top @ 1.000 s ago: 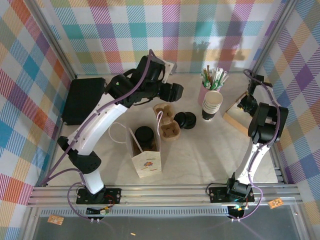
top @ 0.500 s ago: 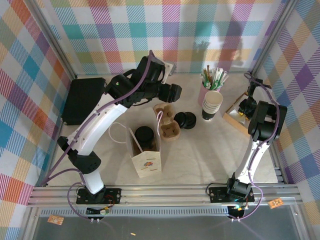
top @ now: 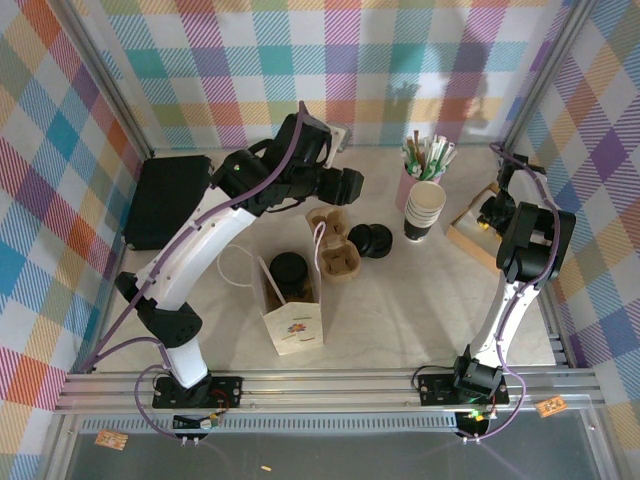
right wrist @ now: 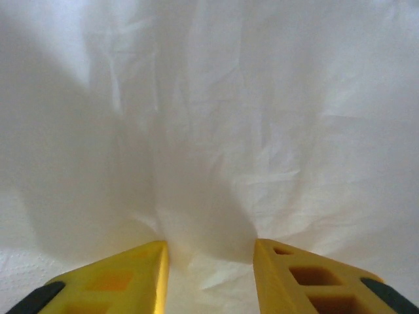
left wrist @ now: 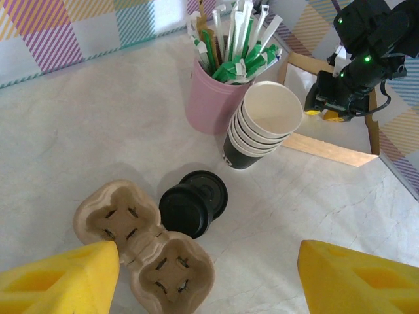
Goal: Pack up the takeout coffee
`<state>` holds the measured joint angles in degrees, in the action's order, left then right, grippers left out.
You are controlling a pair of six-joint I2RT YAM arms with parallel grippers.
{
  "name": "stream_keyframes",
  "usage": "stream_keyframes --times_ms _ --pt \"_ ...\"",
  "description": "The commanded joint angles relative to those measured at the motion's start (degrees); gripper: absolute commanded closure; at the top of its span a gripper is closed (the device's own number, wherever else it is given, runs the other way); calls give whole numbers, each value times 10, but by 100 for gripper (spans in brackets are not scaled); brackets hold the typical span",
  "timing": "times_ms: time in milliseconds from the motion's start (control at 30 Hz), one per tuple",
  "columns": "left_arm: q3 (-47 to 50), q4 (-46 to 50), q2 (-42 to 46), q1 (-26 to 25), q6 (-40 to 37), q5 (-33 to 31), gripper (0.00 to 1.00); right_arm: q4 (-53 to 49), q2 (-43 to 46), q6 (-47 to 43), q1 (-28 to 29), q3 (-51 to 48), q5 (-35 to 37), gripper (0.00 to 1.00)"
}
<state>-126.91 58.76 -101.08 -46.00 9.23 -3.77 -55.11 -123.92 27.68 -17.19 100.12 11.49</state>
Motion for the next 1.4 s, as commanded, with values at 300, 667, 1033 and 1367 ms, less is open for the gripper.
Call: stream_keyframes --times_ms 300,667,1033,1367 --pt "20 -9 19 -1 24 -11 28 -24 6 -17 -4 21 -4 64" --pt "19 -7 21 -1 24 -12 28 -14 -1 -8 -4 2 -26 82" --pt "20 2 26 -1 17 -14 28 -22 -2 -11 -4 2 -20 52" --pt "20 10 29 -1 13 -5 28 -1 -3 -3 -5 -35 -39 78"
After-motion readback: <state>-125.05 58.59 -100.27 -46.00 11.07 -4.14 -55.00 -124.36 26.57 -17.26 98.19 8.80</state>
